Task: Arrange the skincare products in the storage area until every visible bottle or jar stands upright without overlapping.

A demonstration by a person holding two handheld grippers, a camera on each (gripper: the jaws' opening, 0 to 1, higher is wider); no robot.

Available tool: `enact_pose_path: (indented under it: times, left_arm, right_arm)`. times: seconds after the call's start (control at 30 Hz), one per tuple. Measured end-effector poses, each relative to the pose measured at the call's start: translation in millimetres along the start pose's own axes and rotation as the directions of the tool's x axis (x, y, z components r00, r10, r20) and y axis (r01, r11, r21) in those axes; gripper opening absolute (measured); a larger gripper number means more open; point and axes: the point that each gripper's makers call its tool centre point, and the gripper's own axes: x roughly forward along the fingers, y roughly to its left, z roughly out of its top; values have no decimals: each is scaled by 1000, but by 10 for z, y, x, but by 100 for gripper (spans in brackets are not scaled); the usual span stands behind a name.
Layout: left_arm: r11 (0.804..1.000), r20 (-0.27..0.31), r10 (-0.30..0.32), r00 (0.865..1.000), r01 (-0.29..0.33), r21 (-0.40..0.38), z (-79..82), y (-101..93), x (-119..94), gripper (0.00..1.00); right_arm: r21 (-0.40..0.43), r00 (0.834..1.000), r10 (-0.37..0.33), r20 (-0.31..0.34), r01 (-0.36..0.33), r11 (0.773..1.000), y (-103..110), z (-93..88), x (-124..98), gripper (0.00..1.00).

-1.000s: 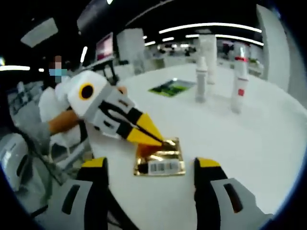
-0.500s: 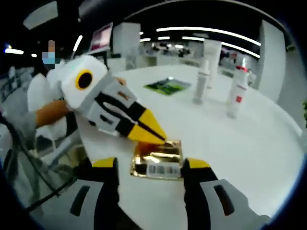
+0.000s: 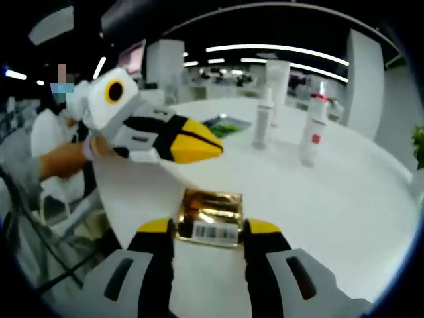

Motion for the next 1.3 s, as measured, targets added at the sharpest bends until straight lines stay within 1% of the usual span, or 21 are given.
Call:
enact_pose_path:
  times: [0.2, 0.33, 0.4, 0.43, 0.47, 0.5, 0.57, 0.6, 0.63, 0.67, 0.73, 0.8, 0.87, 0.93, 1.0, 1.03, 1.1, 1.17, 1.23, 1.27, 1.3]
  left_arm:
    - [999, 37, 17, 999, -15, -48, 77, 76, -31, 0]
    - [986, 73, 46, 996, -34, -161, 129, 198, -65, 0]
    - [963, 103, 26, 994, 2, -270, 161, 244, -90, 1]
    - [937, 130, -6, 992, 51, -346, 188, 234, -99, 5]
    - [899, 158, -36, 987, 101, -427, 212, 230, -107, 11]
    - [872, 173, -31, 984, 111, -477, 219, 291, -113, 17]
    - [822, 234, -16, 972, 146, -550, 269, 398, -151, 20]
    - [798, 255, -18, 967, 167, -578, 291, 417, -172, 20]
    - [783, 270, -9, 963, 175, -597, 313, 448, -194, 20]
    - [786, 286, 10, 958, 169, -595, 335, 484, -213, 20]
    - [793, 278, 23, 960, 152, -591, 316, 499, -217, 20]
    - [794, 276, 16, 961, 156, -587, 303, 485, -204, 22]
    - [786, 285, 0, 958, 176, -593, 318, 454, -194, 26]
    - [761, 313, -18, 950, 217, -612, 356, 428, -200, 30]
    - [715, 367, -41, 929, 284, -639, 439, 398, -230, 35]
    - [693, 396, -50, 917, 317, -647, 484, 383, -253, 36]
    - [669, 454, -70, 888, 379, -639, 585, 361, -307, 37]
    - [679, 491, -93, 866, 416, -605, 671, 303, -358, 37]
    - [689, 508, -121, 853, 441, -576, 719, 246, -380, 37]
    - [686, 518, -140, 844, 460, -564, 745, 202, -394, 37]
    - [677, 535, -165, 829, 489, -549, 779, 151, -415, 37]
  right_arm:
    - [25, 998, 4, 58, -6, 1000, -33, 163, -43, 41]
    - [76, 991, 11, 132, -21, 997, -68, 356, -84, 41]
    - [122, 983, 33, 180, -56, 991, -39, 459, -102, 41]
    - [142, 980, 46, 195, -75, 987, -26, 494, -109, 41]
    - [179, 973, 71, 220, -111, 977, -8, 550, -117, 41]
    - [220, 967, 102, 236, -155, 963, 21, 591, -127, 41]
    - [303, 941, 156, 300, -249, 920, 43, 731, -141, 41]
    - [348, 919, 184, 350, -310, 885, 22, 824, -147, 41]
    - [373, 908, 206, 365, -346, 861, 21, 856, -142, 41]
    - [390, 901, 222, 372, -368, 844, 10, 879, -129, 41]
    - [412, 877, 253, 408, -424, 807, -1, 963, -116, 41]
    - [445, 844, 288, 452, -493, 747, -15, 1061, -122, 41]
    - [472, 811, 310, 496, -551, 688, 21, 1135, -136, 41]
    - [482, 773, 322, 546, -605, 634, 57, 1205, -164, 41]
    - [490, 738, 339, 583, -652, 578, 87, 1256, -191, 41]
    - [486, 715, 348, 606, -679, 550, 102, 1289, -213, 41]
    - [490, 683, 370, 630, -719, 493, 120, 1331, -238, 41]
    - [467, 638, 432, 638, -766, 442, 241, 1345, -281, 41]
    - [449, 593, 463, 660, -804, 390, 366, 1380, -333, 41]
    - [440, 568, 482, 667, -823, 360, 422, 1397, -362, 41]
    - [444, 554, 493, 671, -832, 332, 443, 1412, -374, 41]
